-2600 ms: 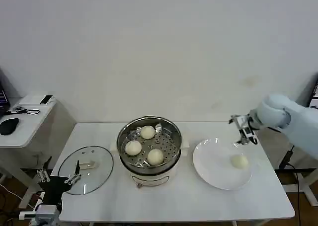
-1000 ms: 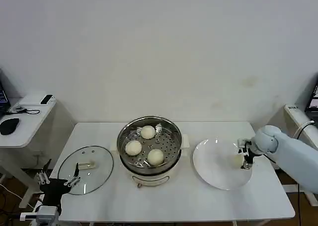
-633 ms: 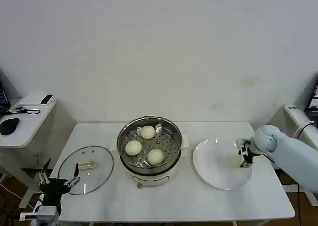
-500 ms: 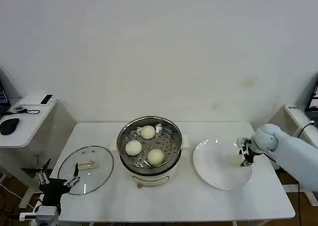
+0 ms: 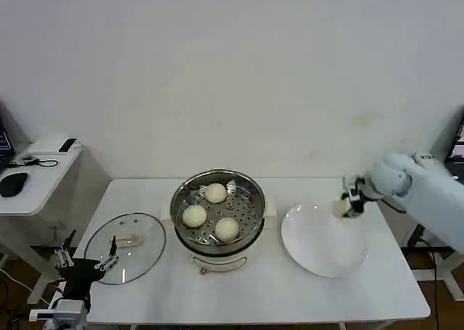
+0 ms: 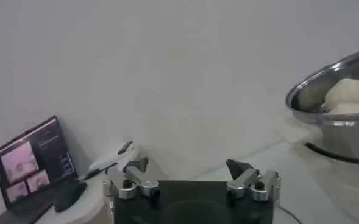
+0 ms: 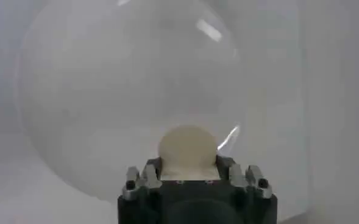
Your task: Take steamed baozi put them in steamer then cover it.
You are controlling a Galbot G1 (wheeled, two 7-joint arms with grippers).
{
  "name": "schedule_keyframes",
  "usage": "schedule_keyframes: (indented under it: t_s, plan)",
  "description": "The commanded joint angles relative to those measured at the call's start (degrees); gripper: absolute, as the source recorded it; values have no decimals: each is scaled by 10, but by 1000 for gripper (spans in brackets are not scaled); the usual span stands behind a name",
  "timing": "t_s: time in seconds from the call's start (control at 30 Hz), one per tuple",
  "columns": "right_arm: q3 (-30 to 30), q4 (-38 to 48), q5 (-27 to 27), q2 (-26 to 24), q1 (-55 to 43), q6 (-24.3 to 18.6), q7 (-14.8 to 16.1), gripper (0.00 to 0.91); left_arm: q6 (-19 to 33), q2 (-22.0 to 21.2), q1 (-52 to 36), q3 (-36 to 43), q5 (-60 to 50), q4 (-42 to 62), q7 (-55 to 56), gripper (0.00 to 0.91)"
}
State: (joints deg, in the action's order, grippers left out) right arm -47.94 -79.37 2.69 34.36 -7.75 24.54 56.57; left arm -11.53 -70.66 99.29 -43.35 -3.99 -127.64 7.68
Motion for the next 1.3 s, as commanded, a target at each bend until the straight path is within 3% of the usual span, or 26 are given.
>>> schedule_keyframes:
  t_s: [0.03,0.23,0.27,0.6,0.83,1.3]
  plan:
    - [-137,-64,-120,78,-235,54,-21,615,0,3,0,-1,0,2,1,907]
    - [-183,-82,-221,164,-282,105,-67,615,0,1,-2,-3,1,-1,0,907]
    - [-185,-84,-249,180,-279,119,-90,615,0,1,-2,-4,0,0,0,907]
    - [-176,-61,-357,274,-236,171,-163,625,-1,-4,2,-15,2,-7,0,907]
    - [-196,-44,-348,278,-182,171,-185,625,-1,-7,4,-16,1,-11,0,907]
    - [-196,-9,-310,288,-147,170,-177,625,1,-4,0,-15,1,-3,0,907]
